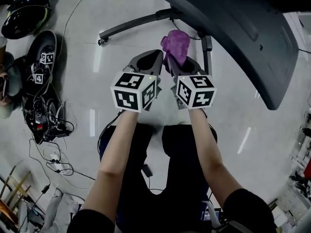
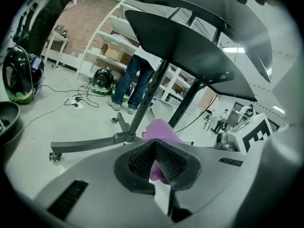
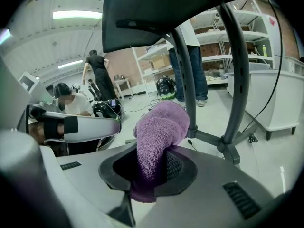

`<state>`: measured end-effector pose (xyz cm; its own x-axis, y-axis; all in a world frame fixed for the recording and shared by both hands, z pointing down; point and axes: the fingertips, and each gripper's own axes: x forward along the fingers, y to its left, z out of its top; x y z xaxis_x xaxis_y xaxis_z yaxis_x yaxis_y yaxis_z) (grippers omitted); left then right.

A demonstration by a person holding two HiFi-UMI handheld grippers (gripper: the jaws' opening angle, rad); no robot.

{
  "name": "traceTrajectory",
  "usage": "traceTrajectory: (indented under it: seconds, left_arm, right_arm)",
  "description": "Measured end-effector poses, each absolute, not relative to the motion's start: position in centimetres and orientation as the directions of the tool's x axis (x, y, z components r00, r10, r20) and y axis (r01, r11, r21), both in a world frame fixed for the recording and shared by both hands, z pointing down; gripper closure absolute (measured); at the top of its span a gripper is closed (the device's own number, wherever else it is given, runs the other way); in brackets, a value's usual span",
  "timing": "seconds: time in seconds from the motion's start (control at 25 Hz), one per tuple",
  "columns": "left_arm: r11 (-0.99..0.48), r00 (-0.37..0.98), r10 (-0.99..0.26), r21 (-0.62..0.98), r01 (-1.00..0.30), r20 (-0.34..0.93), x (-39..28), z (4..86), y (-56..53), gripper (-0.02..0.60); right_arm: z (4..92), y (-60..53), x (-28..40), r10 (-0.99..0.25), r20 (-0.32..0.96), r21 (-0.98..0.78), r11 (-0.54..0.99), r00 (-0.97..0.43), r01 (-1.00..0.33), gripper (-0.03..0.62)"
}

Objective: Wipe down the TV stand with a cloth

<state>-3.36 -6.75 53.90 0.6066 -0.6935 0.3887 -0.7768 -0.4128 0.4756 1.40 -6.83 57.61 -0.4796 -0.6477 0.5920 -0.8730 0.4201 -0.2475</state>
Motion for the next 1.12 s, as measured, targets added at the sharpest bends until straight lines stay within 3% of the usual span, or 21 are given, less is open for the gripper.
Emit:
traceTrajectory:
  seconds: [0.52, 0.68, 0.8, 1.12]
  left_arm:
    - [-0.552, 0.633, -0.714, 0.316, -0.772, 0.298, -1.7, 57.3, -14.4, 0.577]
    - [-0.528, 0.632, -0.735, 0.378, -0.760, 0.245, -2.8, 56.4, -16.5, 0.577]
    - [-0.495, 0.613, -0.771, 0.447, -0.745, 0.169, -3.4, 55.5, -19.3, 0.577]
    - [-0.516, 0.606, -0.784, 0.401, -0.757, 0.134, -1.7, 54.9, -23.7, 0.577]
  right_arm:
    - [62.3, -16.7, 2.2, -0.739, 0.460, -0.189, 0.461, -0.492, -0.867, 0.505]
    - [61.1, -19.3, 2.6, -0.752, 0.447, -0.102, 0.495, -0.484, -0.863, 0.505]
    - [59.4, -21.6, 3.4, -0.764, 0.410, -0.137, 0.489, -0.499, -0.861, 0.505]
    - [56.1, -23.4, 4.4, -0.769, 0.383, -0.072, 0.527, -0.512, -0.847, 0.505]
